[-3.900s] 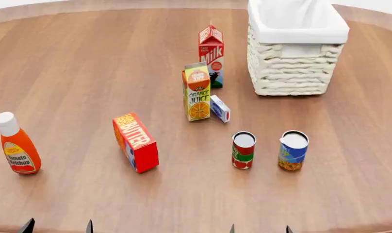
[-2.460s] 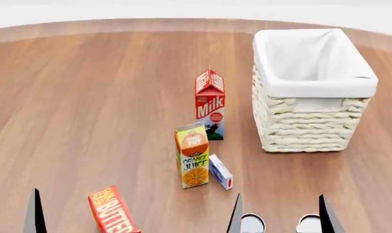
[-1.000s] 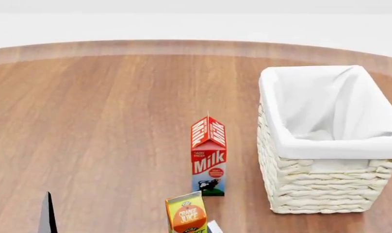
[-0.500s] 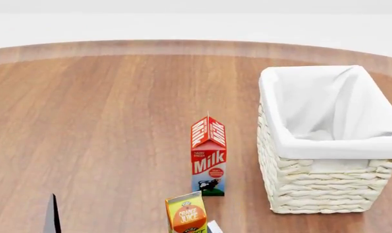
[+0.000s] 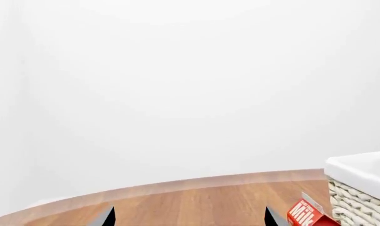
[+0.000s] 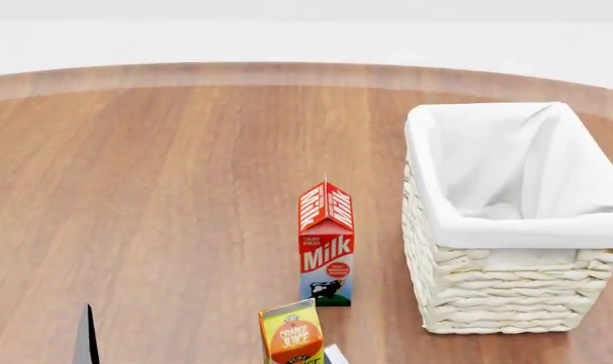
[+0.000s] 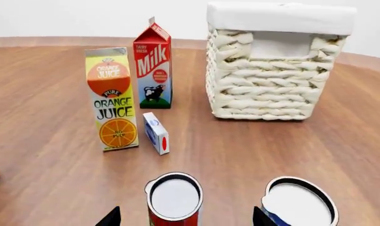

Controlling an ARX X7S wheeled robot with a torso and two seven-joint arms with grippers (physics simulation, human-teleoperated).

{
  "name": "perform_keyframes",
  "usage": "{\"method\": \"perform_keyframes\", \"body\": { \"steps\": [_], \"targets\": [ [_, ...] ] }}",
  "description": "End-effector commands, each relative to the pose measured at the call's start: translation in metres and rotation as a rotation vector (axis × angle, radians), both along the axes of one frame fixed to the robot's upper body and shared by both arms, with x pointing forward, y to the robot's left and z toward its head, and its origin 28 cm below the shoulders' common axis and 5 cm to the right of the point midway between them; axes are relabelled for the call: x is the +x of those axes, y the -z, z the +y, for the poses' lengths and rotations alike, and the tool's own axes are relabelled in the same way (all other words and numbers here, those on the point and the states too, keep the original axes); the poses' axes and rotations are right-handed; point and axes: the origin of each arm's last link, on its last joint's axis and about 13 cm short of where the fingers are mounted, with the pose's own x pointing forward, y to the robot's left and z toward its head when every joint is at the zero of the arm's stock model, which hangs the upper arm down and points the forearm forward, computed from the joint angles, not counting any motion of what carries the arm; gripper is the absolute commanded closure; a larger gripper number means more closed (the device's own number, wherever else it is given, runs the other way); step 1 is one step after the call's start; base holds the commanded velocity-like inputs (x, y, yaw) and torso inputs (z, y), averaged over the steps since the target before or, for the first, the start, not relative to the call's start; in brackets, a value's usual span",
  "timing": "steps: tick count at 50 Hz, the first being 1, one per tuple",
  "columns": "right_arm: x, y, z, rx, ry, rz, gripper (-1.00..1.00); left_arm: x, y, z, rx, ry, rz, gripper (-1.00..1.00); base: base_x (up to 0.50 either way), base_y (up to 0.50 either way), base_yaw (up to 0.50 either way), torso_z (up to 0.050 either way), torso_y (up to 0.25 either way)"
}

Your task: Pick up the tomato sauce, and put it in the basket.

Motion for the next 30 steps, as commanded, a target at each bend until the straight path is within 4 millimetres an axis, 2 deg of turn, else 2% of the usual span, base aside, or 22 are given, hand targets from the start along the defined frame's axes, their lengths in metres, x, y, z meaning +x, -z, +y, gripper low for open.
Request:
{"method": "perform_keyframes", "body": {
  "steps": [1,19,30],
  "targets": [
    [0.008,0.019,0.006,0.001,-0.008,0.016,-1.00,-0.001,0.000,-0.001,0.006,0.008,0.004,-1.00,0.00,0.00,0.00,0.000,0.000],
    [0.022,0.025,0.009,0.007,-0.007,0.002,-1.00,0.000,0.001,-0.001,0.004,0.005,0.010,-1.00,0.00,0.00,0.00,0.000,0.000],
    [0.035,0.036,0.009,0.006,0.018,0.006,-1.00,0.001,0.003,-0.001,0.006,0.005,0.013,-1.00,0.00,0.00,0.00,0.000,0.000]
  ]
}}
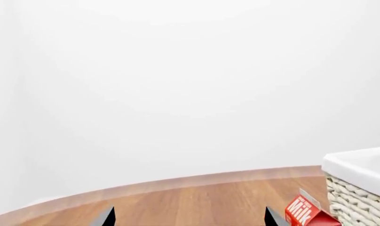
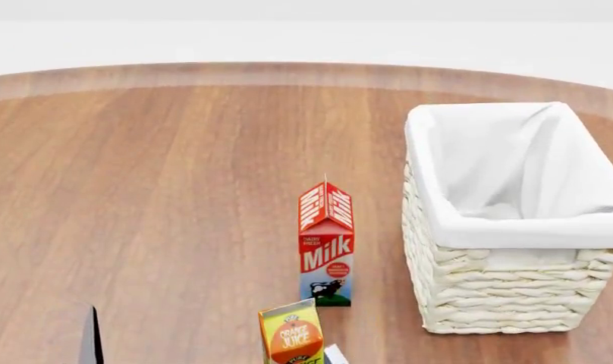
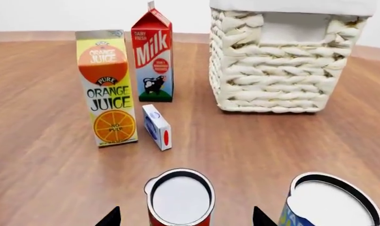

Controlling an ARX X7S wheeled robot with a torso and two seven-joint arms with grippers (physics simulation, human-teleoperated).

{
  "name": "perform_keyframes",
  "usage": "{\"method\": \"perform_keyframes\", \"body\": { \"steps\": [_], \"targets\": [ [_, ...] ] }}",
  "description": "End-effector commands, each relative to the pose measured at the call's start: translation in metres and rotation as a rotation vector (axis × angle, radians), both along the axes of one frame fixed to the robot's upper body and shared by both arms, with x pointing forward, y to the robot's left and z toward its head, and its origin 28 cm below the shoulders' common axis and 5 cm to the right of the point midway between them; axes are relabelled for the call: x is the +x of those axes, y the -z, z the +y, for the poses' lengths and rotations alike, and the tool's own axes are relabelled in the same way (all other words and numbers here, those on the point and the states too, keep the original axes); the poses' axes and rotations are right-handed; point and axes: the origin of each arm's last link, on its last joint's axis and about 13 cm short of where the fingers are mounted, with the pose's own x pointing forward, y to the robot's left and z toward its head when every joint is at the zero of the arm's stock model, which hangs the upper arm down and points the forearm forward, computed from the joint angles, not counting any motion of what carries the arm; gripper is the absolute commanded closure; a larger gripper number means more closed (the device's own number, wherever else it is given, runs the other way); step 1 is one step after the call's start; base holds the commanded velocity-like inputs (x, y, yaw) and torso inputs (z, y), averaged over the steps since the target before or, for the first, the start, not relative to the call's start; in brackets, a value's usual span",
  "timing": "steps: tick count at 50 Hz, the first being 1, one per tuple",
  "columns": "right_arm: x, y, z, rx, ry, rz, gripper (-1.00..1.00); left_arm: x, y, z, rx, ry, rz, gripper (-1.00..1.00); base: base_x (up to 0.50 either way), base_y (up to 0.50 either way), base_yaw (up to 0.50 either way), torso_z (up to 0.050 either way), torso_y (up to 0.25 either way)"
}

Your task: Pick up the tomato sauce, and put it in the basket.

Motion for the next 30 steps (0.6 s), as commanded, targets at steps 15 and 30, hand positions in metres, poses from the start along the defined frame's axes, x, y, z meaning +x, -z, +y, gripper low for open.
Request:
{"method": "perform_keyframes", "body": {
  "steps": [15,30],
  "targets": [
    [0.022,0.012,0.002,-0.005,0.020,0.022,-1.00,0.001,0.001,0.000,0.001,0.003,0.004,-1.00,0.00,0.00,0.00,0.000,0.000],
    [0.029,0.027,0.004,0.005,0.022,0.083,-1.00,0.000,0.001,0.000,0.001,0.001,0.004,-1.00,0.00,0.00,0.00,0.000,0.000]
  ]
}}
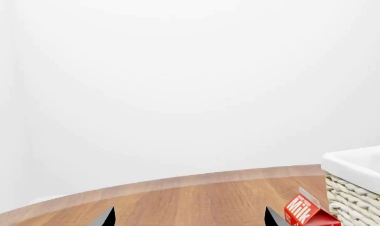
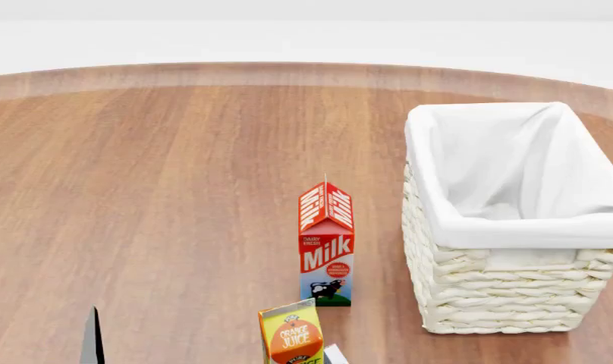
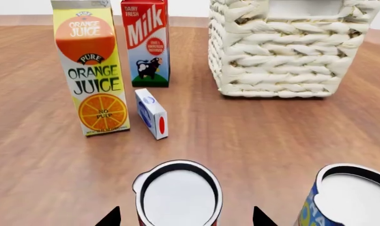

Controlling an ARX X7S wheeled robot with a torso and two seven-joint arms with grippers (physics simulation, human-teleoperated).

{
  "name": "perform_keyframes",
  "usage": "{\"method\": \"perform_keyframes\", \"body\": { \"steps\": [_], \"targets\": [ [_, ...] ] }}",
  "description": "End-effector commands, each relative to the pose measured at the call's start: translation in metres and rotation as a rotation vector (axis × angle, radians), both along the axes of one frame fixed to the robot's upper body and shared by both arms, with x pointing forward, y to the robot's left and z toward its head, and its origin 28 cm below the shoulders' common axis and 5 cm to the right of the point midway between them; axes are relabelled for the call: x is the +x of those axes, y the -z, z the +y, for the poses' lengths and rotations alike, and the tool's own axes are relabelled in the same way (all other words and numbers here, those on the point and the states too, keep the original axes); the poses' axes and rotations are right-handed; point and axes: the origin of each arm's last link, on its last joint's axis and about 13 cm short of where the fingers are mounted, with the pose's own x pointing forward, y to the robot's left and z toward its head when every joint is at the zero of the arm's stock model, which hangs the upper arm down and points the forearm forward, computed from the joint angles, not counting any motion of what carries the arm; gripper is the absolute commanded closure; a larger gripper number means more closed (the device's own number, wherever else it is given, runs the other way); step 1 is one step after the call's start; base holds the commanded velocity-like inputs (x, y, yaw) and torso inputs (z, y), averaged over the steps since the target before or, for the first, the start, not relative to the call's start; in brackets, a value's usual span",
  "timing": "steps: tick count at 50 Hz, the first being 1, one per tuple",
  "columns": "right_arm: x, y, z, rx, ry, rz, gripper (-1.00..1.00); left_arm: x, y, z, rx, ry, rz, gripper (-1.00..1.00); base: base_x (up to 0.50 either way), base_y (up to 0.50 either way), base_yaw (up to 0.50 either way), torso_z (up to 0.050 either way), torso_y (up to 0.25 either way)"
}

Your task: Pick up the tomato sauce, and put it in the basket.

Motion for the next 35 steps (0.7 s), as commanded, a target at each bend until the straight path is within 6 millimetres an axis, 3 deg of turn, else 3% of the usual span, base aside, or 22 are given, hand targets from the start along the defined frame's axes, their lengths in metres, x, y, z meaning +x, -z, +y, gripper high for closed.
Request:
{"method": "perform_keyframes", "body": {
  "steps": [1,10,11,22,28,35],
  "targets": [
    [0.006,0.006,0.000,0.010,0.010,0.039,-1.00,0.000,0.000,0.000,0.000,0.000,0.001,-1.00,0.00,0.00,0.00,0.000,0.000],
    [0.005,0.006,0.001,0.021,0.002,0.029,-1.00,0.000,0.000,0.000,0.002,0.002,0.001,-1.00,0.00,0.00,0.00,0.000,0.000],
    [0.005,0.005,0.001,0.016,0.008,0.022,1.00,0.000,0.000,0.000,0.002,0.001,0.001,-1.00,0.00,0.00,0.00,0.000,0.000],
    [0.003,0.015,0.003,0.013,-0.018,0.001,1.00,0.001,0.002,-0.001,0.002,0.008,0.010,-1.00,0.00,0.00,0.00,0.000,0.000],
    [0.005,-0.005,0.003,0.030,-0.027,-0.068,1.00,0.001,0.002,-0.001,0.004,0.007,0.011,-1.00,0.00,0.00,0.00,0.000,0.000],
    [0.014,-0.054,-0.004,0.040,-0.009,-0.240,1.00,0.001,0.001,-0.001,0.004,0.005,0.009,-1.00,0.00,0.00,0.00,0.000,0.000]
  ]
}}
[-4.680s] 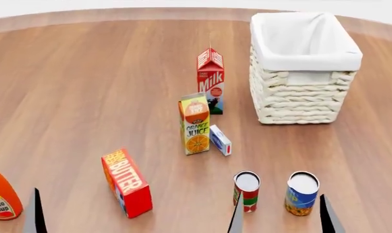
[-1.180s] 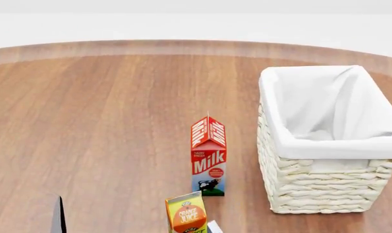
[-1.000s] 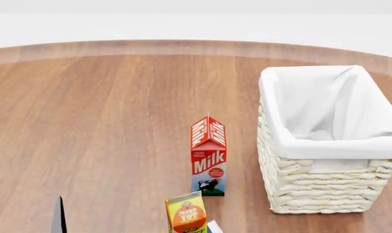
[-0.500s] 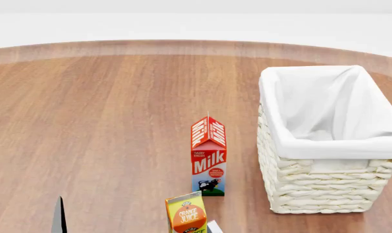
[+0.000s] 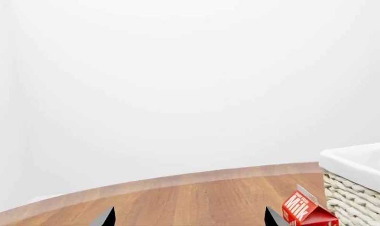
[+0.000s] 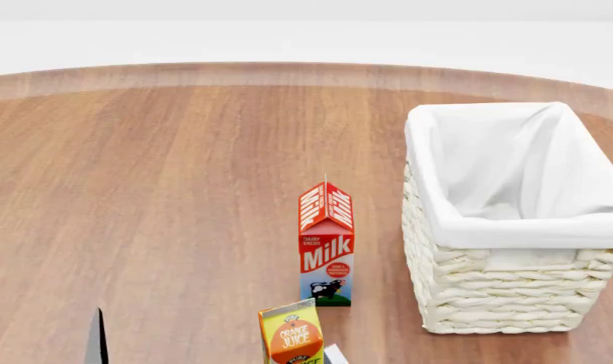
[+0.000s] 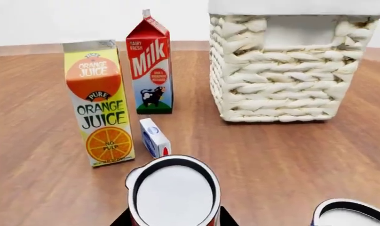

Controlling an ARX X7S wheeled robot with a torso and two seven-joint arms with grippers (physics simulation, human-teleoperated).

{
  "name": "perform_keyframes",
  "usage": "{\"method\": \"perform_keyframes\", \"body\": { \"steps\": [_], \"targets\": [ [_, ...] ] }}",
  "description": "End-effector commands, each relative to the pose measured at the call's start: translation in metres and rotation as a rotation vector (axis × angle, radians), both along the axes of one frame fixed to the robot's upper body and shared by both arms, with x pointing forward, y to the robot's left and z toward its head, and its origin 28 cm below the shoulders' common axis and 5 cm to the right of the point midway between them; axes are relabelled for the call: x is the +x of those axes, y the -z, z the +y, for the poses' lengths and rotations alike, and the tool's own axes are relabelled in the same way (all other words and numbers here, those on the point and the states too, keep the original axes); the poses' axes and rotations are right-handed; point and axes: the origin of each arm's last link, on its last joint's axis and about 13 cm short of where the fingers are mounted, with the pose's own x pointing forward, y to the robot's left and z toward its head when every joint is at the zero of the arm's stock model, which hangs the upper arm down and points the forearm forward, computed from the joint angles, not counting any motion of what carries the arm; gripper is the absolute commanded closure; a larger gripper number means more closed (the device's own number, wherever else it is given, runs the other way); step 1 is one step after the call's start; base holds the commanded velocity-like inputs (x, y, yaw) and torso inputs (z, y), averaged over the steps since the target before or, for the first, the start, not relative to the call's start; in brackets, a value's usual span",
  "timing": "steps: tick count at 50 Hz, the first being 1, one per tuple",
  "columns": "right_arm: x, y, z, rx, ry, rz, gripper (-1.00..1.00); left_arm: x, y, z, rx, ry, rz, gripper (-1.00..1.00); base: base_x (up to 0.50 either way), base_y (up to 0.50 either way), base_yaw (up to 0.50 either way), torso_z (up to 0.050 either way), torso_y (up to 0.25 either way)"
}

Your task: Pick up the tomato sauce, and put it in the basket.

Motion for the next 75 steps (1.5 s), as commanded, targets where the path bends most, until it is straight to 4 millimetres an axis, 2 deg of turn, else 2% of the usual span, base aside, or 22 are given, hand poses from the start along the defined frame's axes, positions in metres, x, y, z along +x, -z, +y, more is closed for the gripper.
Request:
{"method": "perform_keyframes", "body": {
  "steps": [1,3,4,6,8,11,22,34,42,45,46,49,56,71,75],
  "targets": [
    [0.008,-0.050,-0.005,0.006,0.002,-0.189,1.00,0.000,0.000,0.000,0.001,0.001,0.002,-1.00,0.00,0.00,0.00,0.000,0.000],
    [0.010,-0.064,-0.006,0.016,0.008,-0.234,1.00,0.000,0.000,0.000,0.000,0.001,0.003,-1.00,0.00,0.00,0.00,0.000,0.000],
    [0.012,-0.059,-0.007,0.013,0.009,-0.238,1.00,0.000,0.000,0.000,0.001,0.001,0.002,-1.00,0.00,0.00,0.00,0.000,0.000],
    [0.014,-0.076,-0.009,0.017,0.017,-0.271,1.00,0.000,0.000,0.000,0.000,0.000,0.003,-1.00,0.00,0.00,0.00,0.000,0.000],
    [0.017,-0.074,-0.010,0.015,0.023,-0.296,1.00,0.000,0.000,0.000,0.000,0.000,0.003,-1.00,0.00,0.00,0.00,0.000,0.000],
    [0.023,-0.087,-0.011,0.021,0.019,-0.345,1.00,0.000,0.000,0.000,0.001,0.001,0.003,-1.00,0.00,0.00,0.00,0.000,0.000],
    [0.053,-0.142,-0.015,0.013,0.046,-0.531,1.00,0.001,0.001,0.001,0.000,0.001,0.005,-1.00,0.00,0.00,0.00,0.000,0.000],
    [0.089,-0.175,-0.021,0.015,0.094,-0.623,1.00,0.001,0.000,0.001,-0.004,-0.006,0.002,-1.00,0.00,0.00,0.00,0.000,0.000],
    [0.113,-0.218,-0.031,0.016,0.151,-0.701,1.00,0.001,0.000,0.002,-0.002,-0.009,0.001,-1.00,0.00,0.00,0.00,0.000,0.000],
    [0.117,-0.222,-0.031,0.014,0.155,-0.702,1.00,0.001,0.000,0.002,-0.002,-0.009,0.001,-1.00,0.00,0.00,0.00,0.000,0.003],
    [0.128,-0.228,-0.033,0.020,0.164,-0.700,1.00,0.002,0.000,0.002,-0.004,-0.011,0.001,-1.00,0.00,0.00,0.00,0.000,0.000],
    [0.138,-0.231,-0.035,0.012,0.173,-0.699,1.00,0.002,0.000,0.002,-0.004,-0.012,0.001,-1.00,0.00,0.00,0.00,0.000,0.000],
    [0.181,-0.240,-0.036,-0.014,0.157,-0.656,1.00,0.002,0.000,0.002,-0.002,-0.013,0.002,-1.00,0.00,0.00,0.00,0.000,0.000],
    [0.246,-0.251,-0.042,0.005,0.172,-0.566,1.00,0.003,0.000,0.004,-0.004,-0.020,0.003,-1.00,0.00,0.00,0.00,0.000,0.000],
    [0.268,-0.254,-0.047,-0.055,0.208,-0.535,1.00,0.003,0.000,0.004,-0.004,-0.022,0.002,-1.00,0.00,0.00,0.00,0.000,0.000]
  ]
}}
